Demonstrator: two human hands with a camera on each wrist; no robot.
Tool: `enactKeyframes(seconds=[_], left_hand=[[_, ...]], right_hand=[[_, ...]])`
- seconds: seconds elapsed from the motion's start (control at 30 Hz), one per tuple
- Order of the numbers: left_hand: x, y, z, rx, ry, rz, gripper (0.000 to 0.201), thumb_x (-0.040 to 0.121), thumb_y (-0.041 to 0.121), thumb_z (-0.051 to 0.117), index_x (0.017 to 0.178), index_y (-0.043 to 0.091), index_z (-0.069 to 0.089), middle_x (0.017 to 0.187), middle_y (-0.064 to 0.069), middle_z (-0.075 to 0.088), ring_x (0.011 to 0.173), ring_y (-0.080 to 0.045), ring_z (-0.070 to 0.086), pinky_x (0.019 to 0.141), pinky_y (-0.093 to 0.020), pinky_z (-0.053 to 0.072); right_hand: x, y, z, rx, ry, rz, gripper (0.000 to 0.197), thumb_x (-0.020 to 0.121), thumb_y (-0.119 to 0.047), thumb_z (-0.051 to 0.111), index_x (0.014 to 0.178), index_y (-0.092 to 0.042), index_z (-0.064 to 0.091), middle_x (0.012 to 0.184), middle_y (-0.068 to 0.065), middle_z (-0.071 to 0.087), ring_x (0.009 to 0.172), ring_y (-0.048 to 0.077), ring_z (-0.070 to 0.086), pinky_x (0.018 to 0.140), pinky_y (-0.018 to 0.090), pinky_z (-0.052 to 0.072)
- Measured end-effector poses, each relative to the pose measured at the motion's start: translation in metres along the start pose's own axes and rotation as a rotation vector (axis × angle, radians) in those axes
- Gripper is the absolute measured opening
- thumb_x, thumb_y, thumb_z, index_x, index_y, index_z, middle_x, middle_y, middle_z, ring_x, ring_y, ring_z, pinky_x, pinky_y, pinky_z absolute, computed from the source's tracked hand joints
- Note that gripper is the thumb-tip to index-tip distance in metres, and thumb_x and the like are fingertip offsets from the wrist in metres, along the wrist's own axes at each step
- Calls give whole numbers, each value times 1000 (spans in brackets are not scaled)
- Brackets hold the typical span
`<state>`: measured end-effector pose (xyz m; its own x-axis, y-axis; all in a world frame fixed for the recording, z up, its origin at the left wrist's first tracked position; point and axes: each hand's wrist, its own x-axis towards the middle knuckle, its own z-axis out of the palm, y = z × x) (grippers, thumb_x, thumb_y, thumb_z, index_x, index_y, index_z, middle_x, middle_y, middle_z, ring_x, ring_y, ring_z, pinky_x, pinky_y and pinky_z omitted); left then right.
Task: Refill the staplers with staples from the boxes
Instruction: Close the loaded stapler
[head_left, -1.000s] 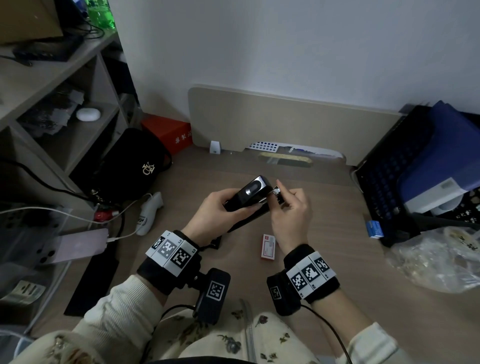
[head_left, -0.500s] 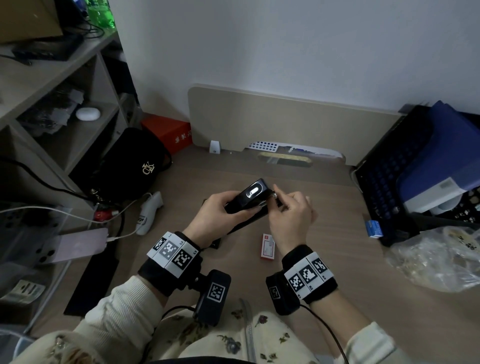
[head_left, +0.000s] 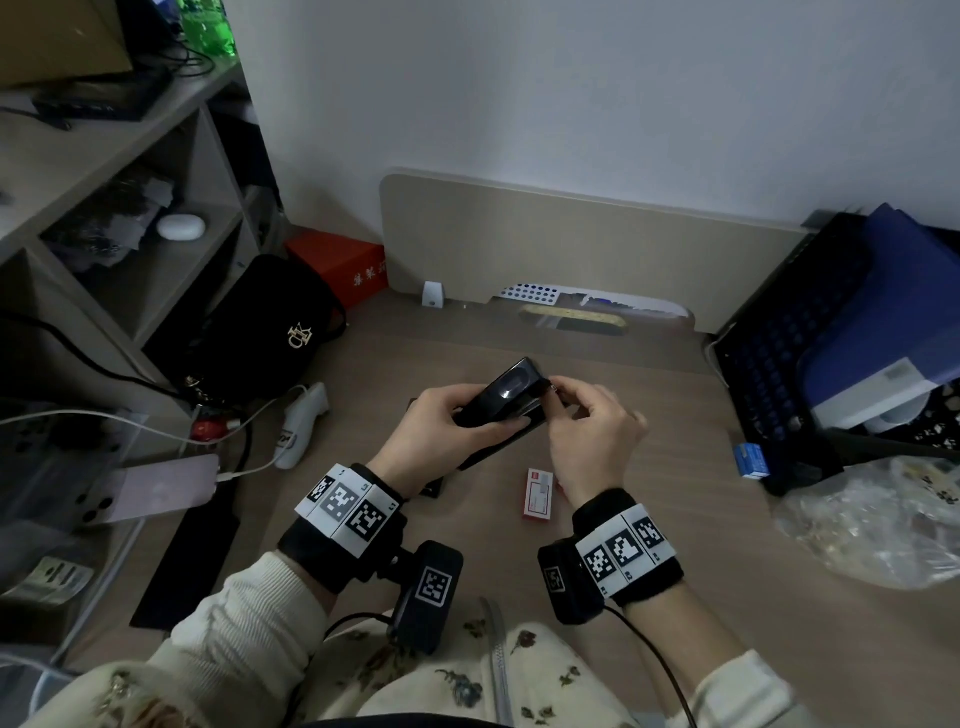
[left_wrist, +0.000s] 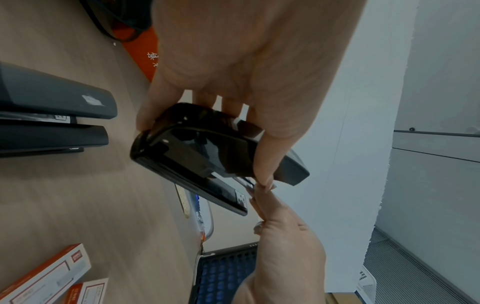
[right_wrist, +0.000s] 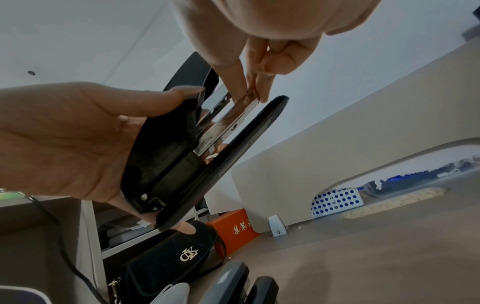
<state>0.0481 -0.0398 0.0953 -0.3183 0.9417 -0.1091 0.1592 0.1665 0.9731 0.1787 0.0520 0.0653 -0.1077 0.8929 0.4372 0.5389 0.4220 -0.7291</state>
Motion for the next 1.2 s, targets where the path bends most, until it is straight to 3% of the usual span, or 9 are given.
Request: enactKeyframes(seconds=[0.27,0.4,0.47,0.57,0.7,0.8,0.87,1.0,1.2], left_hand=[[-4,8,-4,-77,-73,-8,24,78,26,80,101,25,76,86,7,76,82,-6,71,67,-18,52],[-5,9,-6,-77,-85,17,27,78,24,80,105,24,75,90,2,76,87,-12,71,77,-25,57],[-5,10,-8,-95,-98,34,30,78,22,80,107,24,75,93,2,76,89,-11,71,76,-22,56],[-5,8,-11,-128,-132,40,37,76,20,81,111,27,72,98,4,75,93,-10,69,77,-22,55],[-3,-1,-15,-85,-163,53,51,72,16,84,117,34,66,111,7,69,105,-9,64,89,-29,53],[-5,-5,-13,-77,-246,16,62,72,9,83,124,33,59,107,13,66,100,2,62,80,-18,52],[-5,-5,-10,-34,-269,12,51,75,11,82,117,29,60,102,12,66,93,4,63,76,-14,50],[-5,-4,-7,-78,-218,23,30,83,9,74,111,12,63,91,-8,72,83,-19,71,77,-31,57],[-5,-3,-8,-99,-162,30,23,83,9,74,104,15,65,78,2,71,72,-23,71,71,-42,55]], right_hand=[[3,-6,-10,-20,13,-48,34,75,-51,51,81,-27,75,68,-9,65,70,11,54,90,39,27],[4,-7,-13,16,18,-56,30,75,-50,56,80,-27,75,68,-10,66,68,10,53,88,37,26],[5,-8,-15,34,18,-65,25,75,-48,61,80,-28,76,69,-11,67,69,9,55,88,36,26],[7,-12,-19,84,26,-72,13,76,-37,69,79,-27,76,73,-11,70,72,8,59,88,39,30],[9,-15,-22,116,34,-89,9,75,-35,71,78,-27,76,72,-12,70,69,6,60,86,47,38],[10,-13,-23,163,38,-95,9,76,-36,71,77,-28,75,69,-13,69,63,9,61,79,53,43],[9,-13,-23,199,43,-95,8,76,-38,71,78,-31,75,68,-15,68,62,10,62,75,56,45],[7,-15,-21,263,50,-69,7,73,-42,70,80,-42,69,67,-27,63,64,8,65,72,58,48],[6,-12,-17,272,52,-56,8,73,-43,69,81,-42,68,69,-29,62,66,8,66,74,57,49]])
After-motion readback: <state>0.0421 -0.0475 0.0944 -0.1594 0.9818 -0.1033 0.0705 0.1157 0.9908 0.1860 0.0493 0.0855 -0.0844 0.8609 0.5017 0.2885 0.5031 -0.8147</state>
